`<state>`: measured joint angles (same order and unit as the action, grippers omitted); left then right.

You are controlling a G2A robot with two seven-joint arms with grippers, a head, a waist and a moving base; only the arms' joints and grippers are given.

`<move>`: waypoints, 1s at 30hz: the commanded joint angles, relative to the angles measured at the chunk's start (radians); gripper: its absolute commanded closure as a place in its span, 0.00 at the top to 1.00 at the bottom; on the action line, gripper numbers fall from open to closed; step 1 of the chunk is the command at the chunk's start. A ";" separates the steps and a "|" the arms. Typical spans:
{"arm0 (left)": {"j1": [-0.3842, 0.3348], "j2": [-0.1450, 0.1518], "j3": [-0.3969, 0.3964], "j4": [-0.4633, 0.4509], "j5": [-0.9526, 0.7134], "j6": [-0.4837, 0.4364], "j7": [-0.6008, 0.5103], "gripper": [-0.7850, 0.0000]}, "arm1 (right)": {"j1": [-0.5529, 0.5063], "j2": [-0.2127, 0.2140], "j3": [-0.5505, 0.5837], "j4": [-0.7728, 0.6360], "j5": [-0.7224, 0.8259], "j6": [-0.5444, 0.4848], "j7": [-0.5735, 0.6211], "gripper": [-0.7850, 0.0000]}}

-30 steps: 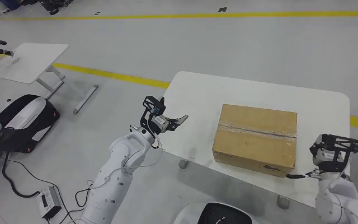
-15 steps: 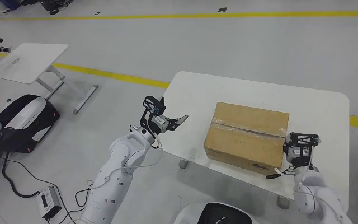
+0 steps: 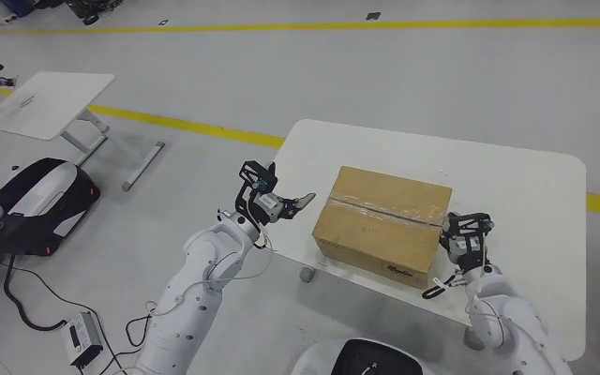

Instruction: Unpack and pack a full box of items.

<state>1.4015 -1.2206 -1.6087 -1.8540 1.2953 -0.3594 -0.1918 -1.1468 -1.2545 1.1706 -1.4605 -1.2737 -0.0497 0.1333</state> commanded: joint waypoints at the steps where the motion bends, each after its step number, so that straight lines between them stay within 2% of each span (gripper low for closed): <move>1: 0.000 0.000 0.000 0.000 0.000 0.000 0.000 1.00 | -0.018 0.003 0.029 -0.017 0.001 0.020 -0.014 0.00; 9: -0.003 0.000 0.016 -0.005 0.020 0.009 0.012 1.00 | -0.137 0.023 0.175 -0.167 -0.004 0.092 -0.003 0.00; 17: -0.048 -0.005 0.137 -0.022 0.079 0.003 0.009 1.00 | -0.213 0.031 0.245 -0.271 -0.026 0.117 0.032 0.00; 24: -0.055 -0.005 0.179 -0.035 0.105 -0.027 0.021 1.00 | -0.183 0.020 0.183 -0.181 -0.029 0.095 0.029 0.00; 30: -0.055 -0.005 0.179 -0.035 0.105 -0.027 0.021 1.00 | -0.076 -0.005 0.057 -0.026 -0.022 0.072 0.011 0.00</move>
<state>1.3469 -1.2253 -1.4293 -1.8894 1.4003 -0.3862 -0.1707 -1.2410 -1.2557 1.2486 -1.5096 -1.3017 0.0279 0.1479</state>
